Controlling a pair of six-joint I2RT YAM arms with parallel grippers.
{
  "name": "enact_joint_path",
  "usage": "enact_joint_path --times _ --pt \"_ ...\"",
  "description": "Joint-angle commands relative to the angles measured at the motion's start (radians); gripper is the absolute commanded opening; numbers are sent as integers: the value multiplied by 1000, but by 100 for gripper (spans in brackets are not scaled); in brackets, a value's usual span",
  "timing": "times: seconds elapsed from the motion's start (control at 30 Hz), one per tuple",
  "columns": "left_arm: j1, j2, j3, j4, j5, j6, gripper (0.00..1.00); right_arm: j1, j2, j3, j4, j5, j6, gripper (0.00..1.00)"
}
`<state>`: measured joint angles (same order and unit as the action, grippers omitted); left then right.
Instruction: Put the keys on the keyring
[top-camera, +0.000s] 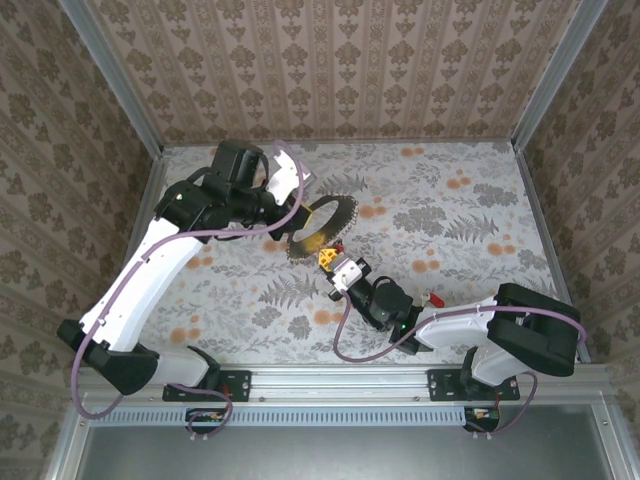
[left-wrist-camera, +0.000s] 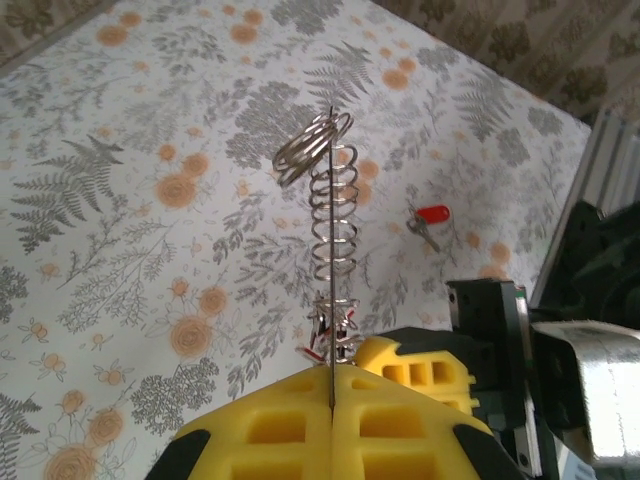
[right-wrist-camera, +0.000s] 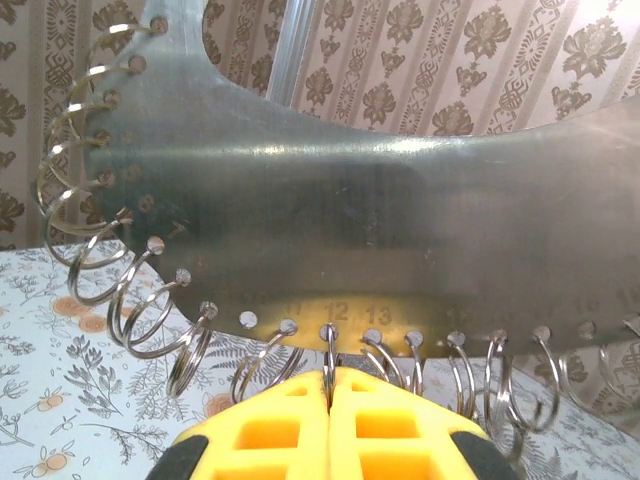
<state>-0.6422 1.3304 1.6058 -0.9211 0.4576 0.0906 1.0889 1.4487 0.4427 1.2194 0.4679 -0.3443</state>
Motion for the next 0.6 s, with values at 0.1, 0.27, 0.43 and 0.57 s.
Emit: enact_joint_path --times 0.1,0.27,0.43,0.57 --pt "83 -91 -157 227 76 -216 0 -42 -141 8 -171 -93 86 0" --pt "118 -117 -291 368 99 -380 0 -105 -235 11 -325 -239 161 0" --pt "159 -132 -438 511 115 -571 0 -169 -314 19 -462 -354 210 0" --pt "178 -133 -501 573 149 -635 0 -213 -362 22 -548 -413 228 0"
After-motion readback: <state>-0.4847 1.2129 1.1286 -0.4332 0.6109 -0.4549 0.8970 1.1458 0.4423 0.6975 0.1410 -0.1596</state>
